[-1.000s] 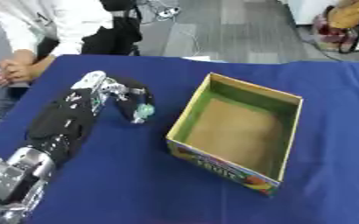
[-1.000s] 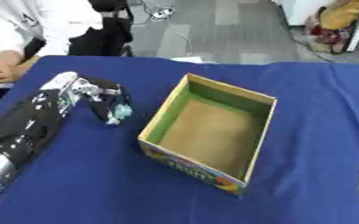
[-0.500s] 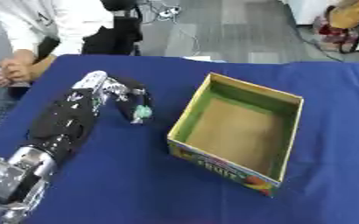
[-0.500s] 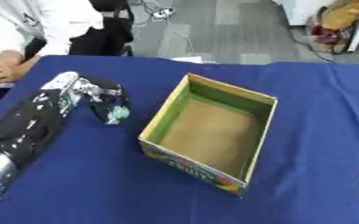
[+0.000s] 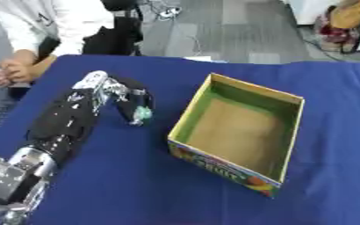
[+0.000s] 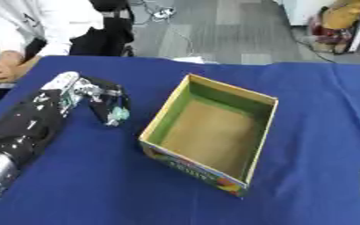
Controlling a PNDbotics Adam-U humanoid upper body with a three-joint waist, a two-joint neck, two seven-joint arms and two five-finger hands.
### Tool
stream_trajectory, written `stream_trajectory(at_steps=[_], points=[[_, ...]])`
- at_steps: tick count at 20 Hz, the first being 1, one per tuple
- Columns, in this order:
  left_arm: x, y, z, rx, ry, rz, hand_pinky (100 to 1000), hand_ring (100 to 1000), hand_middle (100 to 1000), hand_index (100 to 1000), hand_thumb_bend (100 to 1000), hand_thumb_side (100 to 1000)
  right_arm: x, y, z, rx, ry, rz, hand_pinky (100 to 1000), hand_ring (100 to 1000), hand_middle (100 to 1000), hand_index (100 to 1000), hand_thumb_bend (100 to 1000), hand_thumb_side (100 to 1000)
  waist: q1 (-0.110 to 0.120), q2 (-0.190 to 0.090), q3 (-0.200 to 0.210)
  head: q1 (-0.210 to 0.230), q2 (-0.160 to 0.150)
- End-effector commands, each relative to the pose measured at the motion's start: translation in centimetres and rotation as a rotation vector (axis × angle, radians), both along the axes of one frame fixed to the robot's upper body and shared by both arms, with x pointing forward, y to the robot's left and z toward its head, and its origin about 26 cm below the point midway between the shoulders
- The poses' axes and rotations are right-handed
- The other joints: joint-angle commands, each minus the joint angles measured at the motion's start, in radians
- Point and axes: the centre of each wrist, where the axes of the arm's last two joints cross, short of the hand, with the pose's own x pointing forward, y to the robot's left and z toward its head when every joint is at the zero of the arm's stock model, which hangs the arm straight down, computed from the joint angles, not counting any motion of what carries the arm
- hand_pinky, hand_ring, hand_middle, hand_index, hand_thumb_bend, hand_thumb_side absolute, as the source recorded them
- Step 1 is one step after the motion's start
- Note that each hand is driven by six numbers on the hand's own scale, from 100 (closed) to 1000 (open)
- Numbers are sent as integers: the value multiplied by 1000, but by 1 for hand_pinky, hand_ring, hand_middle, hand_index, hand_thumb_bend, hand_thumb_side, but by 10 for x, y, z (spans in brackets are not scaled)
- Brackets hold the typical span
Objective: Pick up objects on the table and place them in the box.
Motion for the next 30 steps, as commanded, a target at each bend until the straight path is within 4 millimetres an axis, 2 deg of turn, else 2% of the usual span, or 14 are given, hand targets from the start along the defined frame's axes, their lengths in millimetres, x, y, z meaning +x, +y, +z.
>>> stream_trajectory(at_steps=[1,5,9,10,13,17,20,25,30], points=[[3,4,22,42,5,-26,509,625,836,875,368,338,-1,-1,5,1,-17,-1,169,310,431,512,100,832,-1,-15,3,2,-8],[3,3,24,65,25,-23,492,614,835,880,373,317,-1,-2,5,1,-14,-3,168,309,430,511,100,830,-2,-16,4,2,-6],[4,3,27,107,34,-16,411,540,800,871,381,329,-1,-2,4,0,-12,-5,167,309,430,511,100,833,-2,-16,6,2,-3],[4,3,28,116,34,-14,366,497,766,858,388,329,-1,-3,4,-1,-11,-6,167,308,430,511,100,833,-2,-16,6,3,-3],[4,2,28,133,34,-7,314,453,726,826,377,331,0,-3,3,-1,-8,-8,166,308,430,511,100,834,-2,-17,7,2,-2],[4,1,26,131,38,2,303,435,721,769,354,326,0,-3,3,-1,-7,-8,166,307,429,511,100,834,-3,-17,8,4,-2],[4,-1,23,113,33,6,286,420,696,716,298,310,0,-3,2,-2,-5,-9,165,307,429,511,100,835,-4,-17,7,4,-3],[4,-4,19,85,10,-9,242,385,644,655,287,288,0,-3,2,-2,-5,-8,165,306,429,511,100,836,-4,-17,5,5,-3],[4,-3,17,79,-2,-20,246,385,605,612,280,290,0,-4,1,-3,-2,-11,165,304,428,510,100,837,-2,-17,4,4,-3]])
